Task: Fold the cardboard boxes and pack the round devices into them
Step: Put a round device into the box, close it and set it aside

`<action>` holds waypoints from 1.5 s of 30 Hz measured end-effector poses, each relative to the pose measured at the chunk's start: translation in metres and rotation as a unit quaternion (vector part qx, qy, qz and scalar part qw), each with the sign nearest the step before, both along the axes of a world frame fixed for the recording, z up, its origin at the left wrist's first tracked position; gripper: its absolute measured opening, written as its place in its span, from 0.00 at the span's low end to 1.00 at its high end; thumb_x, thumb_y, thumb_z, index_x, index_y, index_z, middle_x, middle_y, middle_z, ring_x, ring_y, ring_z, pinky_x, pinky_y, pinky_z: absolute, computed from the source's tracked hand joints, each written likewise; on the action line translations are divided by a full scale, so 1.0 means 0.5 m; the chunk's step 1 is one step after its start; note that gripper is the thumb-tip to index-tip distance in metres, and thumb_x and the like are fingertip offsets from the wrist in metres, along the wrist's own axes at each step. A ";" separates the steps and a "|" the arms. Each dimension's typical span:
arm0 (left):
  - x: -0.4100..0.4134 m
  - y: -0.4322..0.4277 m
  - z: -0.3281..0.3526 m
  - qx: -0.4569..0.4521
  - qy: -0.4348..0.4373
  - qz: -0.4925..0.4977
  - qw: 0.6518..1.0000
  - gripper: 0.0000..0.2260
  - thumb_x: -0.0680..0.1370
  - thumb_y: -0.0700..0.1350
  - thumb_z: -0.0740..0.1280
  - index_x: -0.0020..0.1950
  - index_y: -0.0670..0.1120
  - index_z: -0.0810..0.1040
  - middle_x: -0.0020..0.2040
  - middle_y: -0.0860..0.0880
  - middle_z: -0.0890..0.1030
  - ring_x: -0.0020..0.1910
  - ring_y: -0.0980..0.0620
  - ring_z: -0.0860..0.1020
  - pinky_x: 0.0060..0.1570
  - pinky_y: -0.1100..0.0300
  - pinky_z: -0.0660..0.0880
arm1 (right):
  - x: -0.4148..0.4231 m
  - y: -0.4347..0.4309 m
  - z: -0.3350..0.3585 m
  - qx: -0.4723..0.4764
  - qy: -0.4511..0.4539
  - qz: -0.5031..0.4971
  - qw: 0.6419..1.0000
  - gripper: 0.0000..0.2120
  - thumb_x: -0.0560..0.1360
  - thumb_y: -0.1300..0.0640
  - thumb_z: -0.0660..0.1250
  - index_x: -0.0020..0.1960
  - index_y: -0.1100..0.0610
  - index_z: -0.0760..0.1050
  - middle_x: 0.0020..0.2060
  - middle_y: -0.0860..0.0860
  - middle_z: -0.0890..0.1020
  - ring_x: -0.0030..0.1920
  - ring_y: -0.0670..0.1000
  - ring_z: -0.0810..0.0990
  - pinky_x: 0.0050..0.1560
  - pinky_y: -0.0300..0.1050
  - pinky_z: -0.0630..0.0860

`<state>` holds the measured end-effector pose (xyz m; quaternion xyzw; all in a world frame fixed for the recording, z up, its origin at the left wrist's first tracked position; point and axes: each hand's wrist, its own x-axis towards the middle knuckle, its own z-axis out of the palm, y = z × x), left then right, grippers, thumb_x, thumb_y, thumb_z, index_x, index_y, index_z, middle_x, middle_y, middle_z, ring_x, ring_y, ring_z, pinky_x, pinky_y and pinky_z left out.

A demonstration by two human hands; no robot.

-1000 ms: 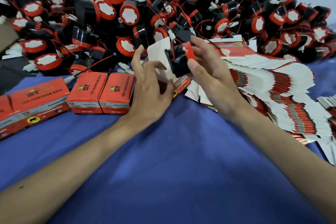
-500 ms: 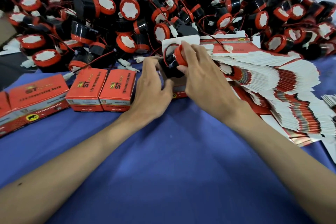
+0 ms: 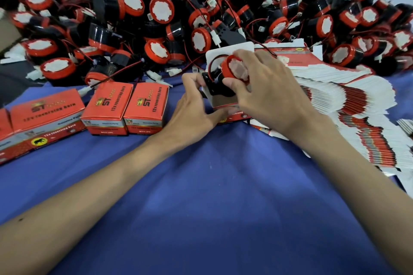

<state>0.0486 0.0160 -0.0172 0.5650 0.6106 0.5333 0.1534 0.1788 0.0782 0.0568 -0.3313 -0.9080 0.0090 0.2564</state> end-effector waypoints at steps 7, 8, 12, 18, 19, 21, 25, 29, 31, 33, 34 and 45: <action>-0.005 0.002 -0.002 0.015 0.019 0.049 0.999 0.34 0.66 0.53 0.79 0.59 0.49 0.58 0.56 0.52 0.72 0.53 0.53 0.75 0.52 0.61 0.73 | 0.009 0.011 -0.013 0.044 -0.069 -0.036 0.996 0.26 0.74 0.41 0.67 0.65 0.56 0.72 0.58 0.53 0.75 0.55 0.60 0.77 0.45 0.51 0.72; -0.007 0.002 -0.002 0.007 0.021 0.046 0.999 0.34 0.66 0.52 0.79 0.61 0.49 0.59 0.55 0.53 0.72 0.52 0.54 0.75 0.52 0.60 0.73 | 0.007 0.010 -0.019 0.050 -0.069 -0.038 0.996 0.26 0.73 0.39 0.67 0.64 0.55 0.73 0.57 0.52 0.77 0.56 0.58 0.77 0.44 0.49 0.70; -0.012 0.002 -0.005 -0.015 0.044 0.041 0.998 0.35 0.68 0.50 0.78 0.67 0.48 0.62 0.59 0.53 0.71 0.54 0.53 0.74 0.55 0.54 0.73 | -0.008 0.004 -0.042 0.090 -0.105 -0.037 0.990 0.24 0.75 0.36 0.60 0.55 0.55 0.77 0.47 0.50 0.81 0.62 0.50 0.70 0.39 0.46 0.71; -0.011 0.004 -0.006 -0.019 0.048 0.048 0.997 0.34 0.67 0.50 0.78 0.67 0.50 0.64 0.62 0.51 0.71 0.55 0.52 0.73 0.56 0.53 0.74 | -0.006 0.007 -0.054 0.123 -0.153 0.073 0.978 0.16 0.82 0.54 0.52 0.49 0.58 0.77 0.46 0.54 0.82 0.52 0.56 0.76 0.48 0.48 0.69; -0.012 0.004 -0.007 -0.018 0.048 0.049 0.997 0.35 0.67 0.50 0.78 0.67 0.49 0.64 0.61 0.52 0.70 0.54 0.53 0.73 0.55 0.54 0.74 | -0.006 0.015 -0.050 0.089 -0.153 0.096 0.979 0.14 0.81 0.58 0.54 0.50 0.60 0.78 0.47 0.56 0.81 0.51 0.58 0.76 0.51 0.49 0.68; -0.014 0.005 -0.009 -0.016 0.047 0.053 0.997 0.35 0.67 0.52 0.78 0.67 0.49 0.63 0.58 0.54 0.69 0.52 0.55 0.72 0.53 0.58 0.73 | 0.003 0.030 -0.034 0.017 -0.141 0.118 0.983 0.13 0.76 0.64 0.57 0.53 0.62 0.79 0.51 0.58 0.79 0.54 0.59 0.76 0.53 0.47 0.68; -0.017 0.007 -0.013 -0.016 0.054 0.058 0.997 0.34 0.68 0.53 0.78 0.67 0.51 0.63 0.55 0.59 0.67 0.50 0.59 0.71 0.51 0.63 0.71 | 0.027 0.055 0.004 0.016 -0.091 0.121 0.988 0.12 0.73 0.70 0.61 0.53 0.69 0.81 0.49 0.63 0.81 0.55 0.61 0.77 0.54 0.46 0.70; -0.020 0.008 -0.016 -0.019 0.056 0.054 0.997 0.33 0.67 0.56 0.77 0.65 0.55 0.62 0.52 0.69 0.64 0.50 0.72 0.69 0.48 0.71 0.68 | 0.032 0.079 0.007 0.006 -0.024 0.073 0.997 0.09 0.75 0.64 0.68 0.52 0.67 0.81 0.53 0.59 0.81 0.55 0.57 0.78 0.58 0.45 0.71; -0.021 0.008 -0.016 -0.020 0.055 0.054 0.997 0.32 0.67 0.57 0.76 0.64 0.57 0.61 0.52 0.70 0.64 0.50 0.73 0.69 0.48 0.70 0.69 | 0.033 0.084 0.002 0.006 -0.046 0.080 0.996 0.13 0.76 0.60 0.69 0.56 0.66 0.80 0.59 0.58 0.79 0.60 0.56 0.76 0.63 0.46 0.69; -0.021 0.008 -0.016 -0.022 0.056 0.057 0.997 0.33 0.67 0.57 0.77 0.64 0.56 0.62 0.52 0.69 0.64 0.50 0.71 0.69 0.50 0.65 0.70 | 0.039 0.089 0.002 0.004 -0.061 0.097 0.993 0.13 0.77 0.60 0.67 0.59 0.66 0.78 0.61 0.58 0.76 0.61 0.56 0.74 0.63 0.43 0.67; -0.021 0.008 -0.016 -0.022 0.058 0.059 0.996 0.33 0.68 0.56 0.77 0.65 0.56 0.62 0.52 0.69 0.64 0.50 0.69 0.70 0.51 0.63 0.70 | 0.042 0.090 0.005 0.005 -0.059 0.100 0.993 0.13 0.77 0.61 0.67 0.60 0.65 0.79 0.60 0.58 0.75 0.59 0.56 0.74 0.61 0.42 0.67; -0.022 0.007 -0.017 -0.021 0.060 0.054 0.997 0.34 0.67 0.60 0.75 0.66 0.55 0.61 0.53 0.70 0.63 0.51 0.67 0.71 0.48 0.70 0.69 | 0.028 0.051 -0.014 0.200 -0.001 0.148 0.969 0.04 0.69 0.72 0.71 0.39 0.65 0.81 0.35 0.59 0.76 0.34 0.57 0.75 0.30 0.48 0.74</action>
